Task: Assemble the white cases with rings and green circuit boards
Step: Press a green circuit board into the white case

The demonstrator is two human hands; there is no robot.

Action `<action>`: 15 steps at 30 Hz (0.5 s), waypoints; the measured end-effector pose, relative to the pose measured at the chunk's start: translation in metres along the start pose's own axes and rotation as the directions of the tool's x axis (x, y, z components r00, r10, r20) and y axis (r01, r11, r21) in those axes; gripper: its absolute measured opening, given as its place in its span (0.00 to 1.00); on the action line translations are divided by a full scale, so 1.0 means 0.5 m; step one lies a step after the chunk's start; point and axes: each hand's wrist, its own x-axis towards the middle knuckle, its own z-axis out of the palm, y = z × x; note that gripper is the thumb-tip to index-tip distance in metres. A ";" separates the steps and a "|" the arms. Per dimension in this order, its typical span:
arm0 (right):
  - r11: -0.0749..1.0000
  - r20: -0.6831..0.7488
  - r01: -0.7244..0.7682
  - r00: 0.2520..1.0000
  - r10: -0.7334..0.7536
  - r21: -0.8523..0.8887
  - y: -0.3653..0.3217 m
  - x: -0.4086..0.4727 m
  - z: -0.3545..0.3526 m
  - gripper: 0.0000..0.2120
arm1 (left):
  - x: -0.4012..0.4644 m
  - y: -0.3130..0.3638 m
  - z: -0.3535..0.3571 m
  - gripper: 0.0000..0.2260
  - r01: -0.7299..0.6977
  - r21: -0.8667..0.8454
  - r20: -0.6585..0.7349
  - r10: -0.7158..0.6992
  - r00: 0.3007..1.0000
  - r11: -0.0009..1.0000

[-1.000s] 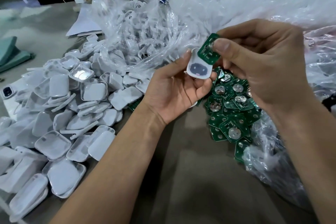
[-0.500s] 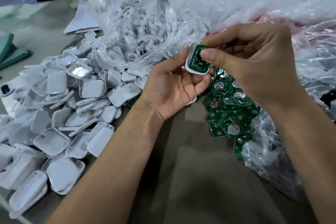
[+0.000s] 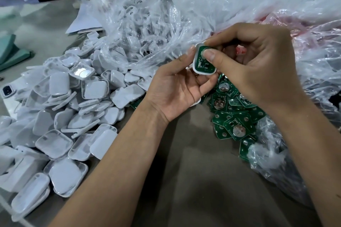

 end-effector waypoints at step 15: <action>0.991 -0.019 -0.013 1.000 0.010 -0.133 -0.002 0.000 0.001 0.08 | 0.001 0.000 -0.002 0.12 0.002 0.008 0.024 -0.002 1.000 1.000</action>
